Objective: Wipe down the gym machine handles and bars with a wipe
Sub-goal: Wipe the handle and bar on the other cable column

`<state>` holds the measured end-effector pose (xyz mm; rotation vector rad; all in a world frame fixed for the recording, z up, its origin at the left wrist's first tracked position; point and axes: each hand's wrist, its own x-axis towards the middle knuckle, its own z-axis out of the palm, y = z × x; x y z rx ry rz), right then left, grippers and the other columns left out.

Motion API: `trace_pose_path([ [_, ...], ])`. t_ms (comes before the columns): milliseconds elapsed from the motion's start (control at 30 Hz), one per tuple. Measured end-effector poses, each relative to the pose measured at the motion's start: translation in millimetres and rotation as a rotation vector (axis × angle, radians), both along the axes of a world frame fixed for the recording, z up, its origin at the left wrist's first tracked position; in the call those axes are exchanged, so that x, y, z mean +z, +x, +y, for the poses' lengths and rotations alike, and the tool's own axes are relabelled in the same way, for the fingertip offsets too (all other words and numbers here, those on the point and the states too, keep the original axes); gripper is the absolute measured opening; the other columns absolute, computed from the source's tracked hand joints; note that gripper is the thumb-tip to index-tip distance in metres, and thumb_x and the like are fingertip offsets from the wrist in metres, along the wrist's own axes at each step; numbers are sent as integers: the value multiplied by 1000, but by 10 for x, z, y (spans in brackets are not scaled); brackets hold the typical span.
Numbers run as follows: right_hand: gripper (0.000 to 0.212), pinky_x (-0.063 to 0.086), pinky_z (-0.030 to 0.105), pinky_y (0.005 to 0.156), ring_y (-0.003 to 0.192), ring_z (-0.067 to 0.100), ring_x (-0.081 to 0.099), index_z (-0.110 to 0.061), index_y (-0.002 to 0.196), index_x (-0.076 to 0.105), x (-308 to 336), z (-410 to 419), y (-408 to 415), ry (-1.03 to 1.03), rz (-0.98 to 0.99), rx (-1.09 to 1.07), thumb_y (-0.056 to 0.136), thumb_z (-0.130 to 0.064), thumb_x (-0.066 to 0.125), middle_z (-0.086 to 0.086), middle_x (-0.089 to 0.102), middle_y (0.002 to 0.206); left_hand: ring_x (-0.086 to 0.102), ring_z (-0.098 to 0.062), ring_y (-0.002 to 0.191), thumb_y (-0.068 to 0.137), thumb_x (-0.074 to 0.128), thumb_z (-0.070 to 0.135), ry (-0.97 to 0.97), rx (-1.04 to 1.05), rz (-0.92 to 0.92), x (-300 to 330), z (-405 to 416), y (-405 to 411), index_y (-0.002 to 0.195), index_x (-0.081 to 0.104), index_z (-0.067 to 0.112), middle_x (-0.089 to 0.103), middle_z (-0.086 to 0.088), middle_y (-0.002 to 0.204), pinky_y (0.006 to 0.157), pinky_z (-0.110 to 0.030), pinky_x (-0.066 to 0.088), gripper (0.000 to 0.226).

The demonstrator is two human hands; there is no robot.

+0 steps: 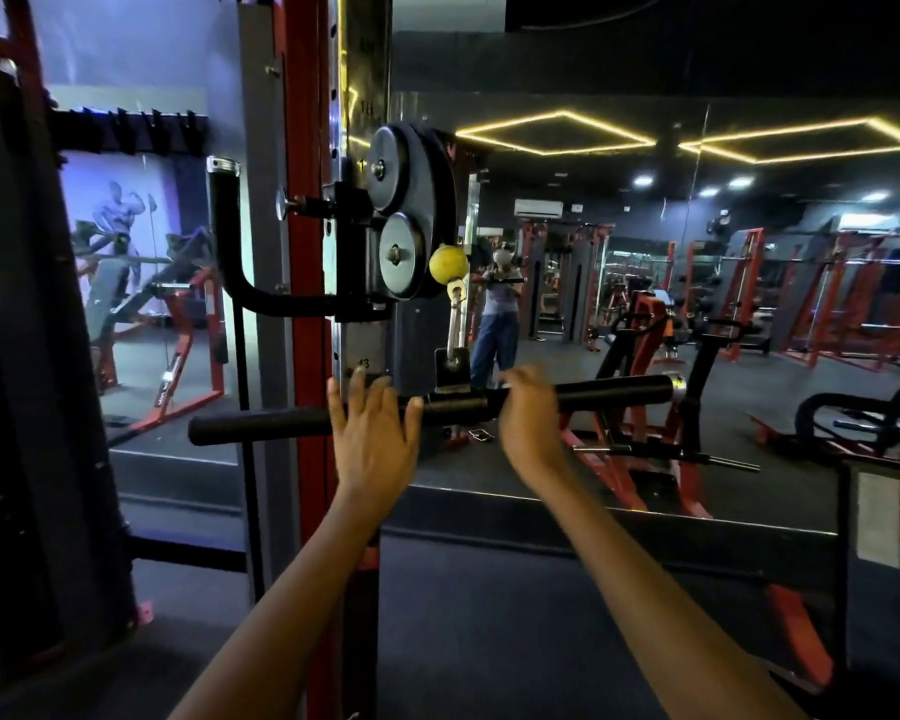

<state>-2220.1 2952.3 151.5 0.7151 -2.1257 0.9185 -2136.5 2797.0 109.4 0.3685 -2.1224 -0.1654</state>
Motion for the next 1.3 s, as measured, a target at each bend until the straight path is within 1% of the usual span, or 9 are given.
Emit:
trace_pose_path([
  [200,48,27,40,113,128,31,44,-6,127,55,-178,513,-358,321,131,62,88,-5,27,18,51,133,41,-23,133,98,14,54,-99,-38,-33,-7,-61,-37,126,57,16,59,-4,127,118,-36,-2,64],
  [300,29,43,39,98,113,29,53,-24,112,62,-78,1045,-647,146,-45,-139,94,-15,40,11,58,119,40,-23,134,97,16,55,-91,-55,-51,-3,-97,-41,129,55,15,57,-4,130,119,-38,2,64],
  [400,35,41,32,99,116,31,51,0,123,54,8,977,-587,71,-133,-249,89,5,49,16,53,125,42,-25,131,96,19,57,-83,-49,-52,-14,-5,-58,124,57,13,57,-5,125,118,-42,4,64],
  [567,32,50,43,92,99,33,59,0,108,65,-147,766,-660,282,58,-62,77,7,65,19,62,104,44,-26,128,96,22,57,-98,-57,-34,-23,2,-76,119,59,13,59,-4,121,118,-42,5,62],
  [700,21,48,41,94,104,30,57,-9,106,60,3,1096,-644,152,-101,-225,87,-6,52,15,58,115,48,-26,124,96,24,56,-99,-57,-20,-36,-23,-71,117,59,14,60,-5,118,118,-41,7,59],
  [800,23,49,31,86,97,29,59,6,108,58,108,1204,-612,-77,-178,-334,86,0,55,19,57,110,48,-26,123,96,25,56,-83,-48,-21,-43,0,-87,116,59,14,59,-5,116,118,-44,9,58],
  [900,17,37,12,48,55,8,48,1,85,57,136,1179,-743,-380,-282,-282,93,-9,47,12,55,77,50,-27,120,96,26,55,-86,-40,-13,-35,21,-110,113,59,14,60,-5,113,117,-46,11,56],
  [1033,27,32,13,38,50,9,40,-4,72,49,142,1176,-768,-634,-537,-199,98,-9,43,5,46,66,50,-27,118,96,26,56,-91,-14,-15,-15,17,-128,112,60,13,60,-5,112,116,-45,11,57],
  [1300,49,46,35,94,111,22,54,-10,133,42,-39,984,-885,-1434,-834,-16,95,-39,48,6,53,125,49,-29,119,94,26,59,-101,9,7,29,13,-79,109,61,11,61,-6,113,116,-47,12,61],
])
